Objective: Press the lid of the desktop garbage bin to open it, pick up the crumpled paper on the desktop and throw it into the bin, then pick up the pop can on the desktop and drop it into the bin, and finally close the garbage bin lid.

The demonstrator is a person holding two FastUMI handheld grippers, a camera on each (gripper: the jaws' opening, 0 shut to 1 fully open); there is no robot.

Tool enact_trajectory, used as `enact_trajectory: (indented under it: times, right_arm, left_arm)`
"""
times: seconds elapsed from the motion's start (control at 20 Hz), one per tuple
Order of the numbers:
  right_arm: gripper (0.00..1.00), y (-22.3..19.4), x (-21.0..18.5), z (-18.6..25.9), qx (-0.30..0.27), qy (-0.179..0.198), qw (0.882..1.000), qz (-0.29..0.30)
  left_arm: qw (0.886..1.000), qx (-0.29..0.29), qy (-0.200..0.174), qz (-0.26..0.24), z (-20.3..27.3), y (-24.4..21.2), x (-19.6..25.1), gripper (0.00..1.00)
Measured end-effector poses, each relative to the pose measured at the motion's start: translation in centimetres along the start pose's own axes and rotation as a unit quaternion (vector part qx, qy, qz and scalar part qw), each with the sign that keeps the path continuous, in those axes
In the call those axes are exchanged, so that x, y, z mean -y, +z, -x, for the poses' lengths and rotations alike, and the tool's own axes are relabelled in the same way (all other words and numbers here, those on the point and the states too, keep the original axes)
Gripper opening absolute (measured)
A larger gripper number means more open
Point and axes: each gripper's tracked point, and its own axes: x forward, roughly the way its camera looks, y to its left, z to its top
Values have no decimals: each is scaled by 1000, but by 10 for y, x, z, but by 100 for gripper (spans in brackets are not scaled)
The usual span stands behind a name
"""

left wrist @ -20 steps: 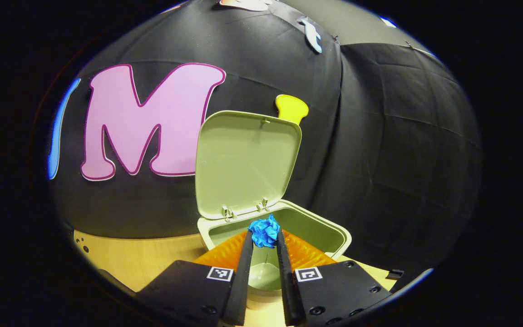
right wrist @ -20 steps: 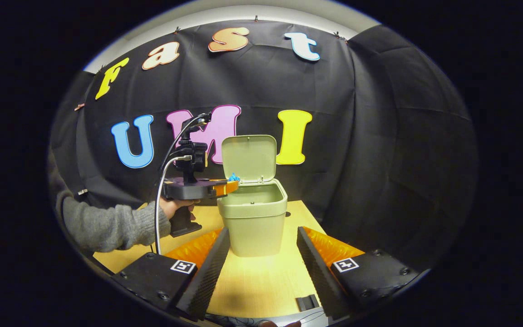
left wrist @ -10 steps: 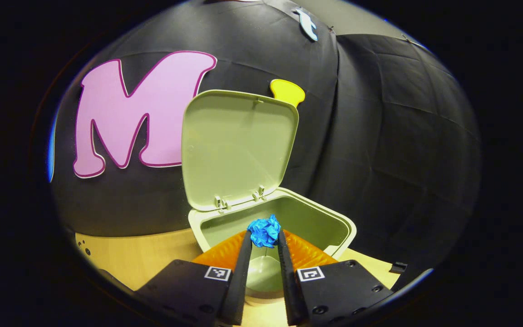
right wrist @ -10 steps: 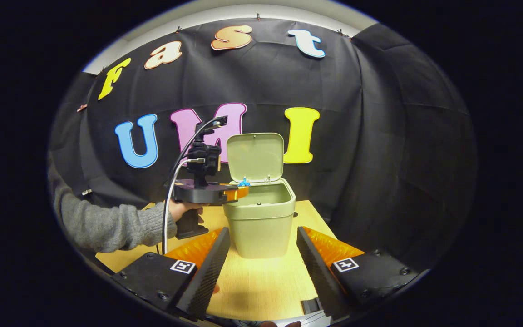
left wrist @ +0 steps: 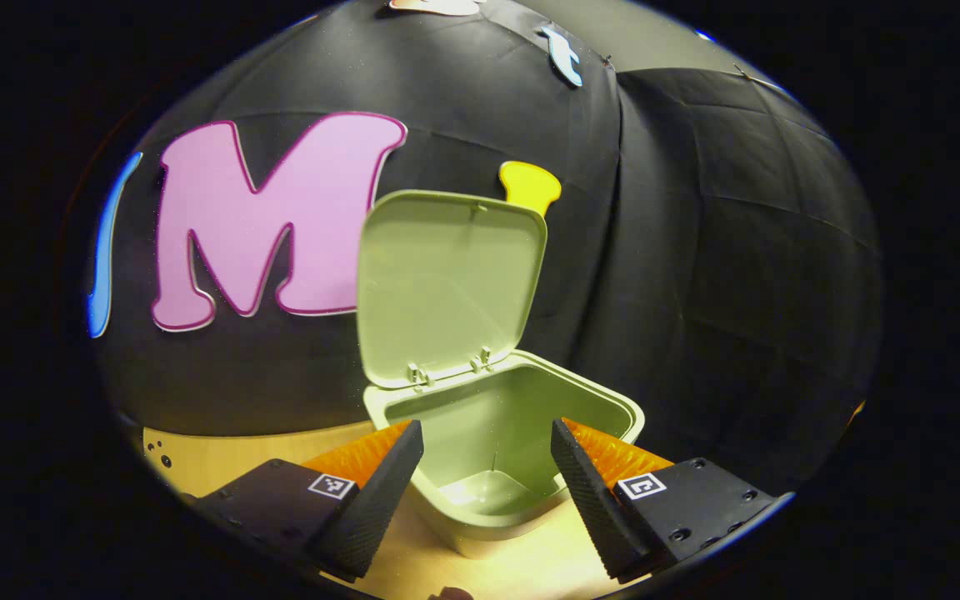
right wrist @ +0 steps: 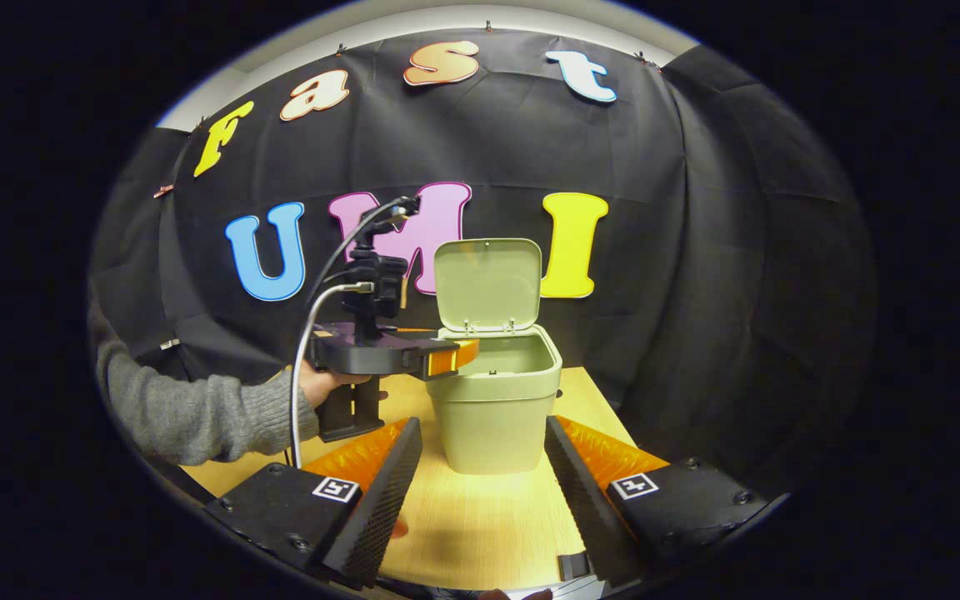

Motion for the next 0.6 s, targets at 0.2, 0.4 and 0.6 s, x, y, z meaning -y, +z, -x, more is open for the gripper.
enact_trajectory:
  times: [0.2,0.4,0.6]
  right_arm:
    - [97,-5,-10,-9,-7,23,1000,3]
    - [98,-12,-28,-20,-18,57,998,12]
    - [98,-22,-54,-32,-31,105,994,18]
  left_arm:
    - [999,40,28,11,55,16,-19,99]
    - [994,66,79,26,116,22,-51,98]
    - [990,54,127,42,166,7,-76,96]
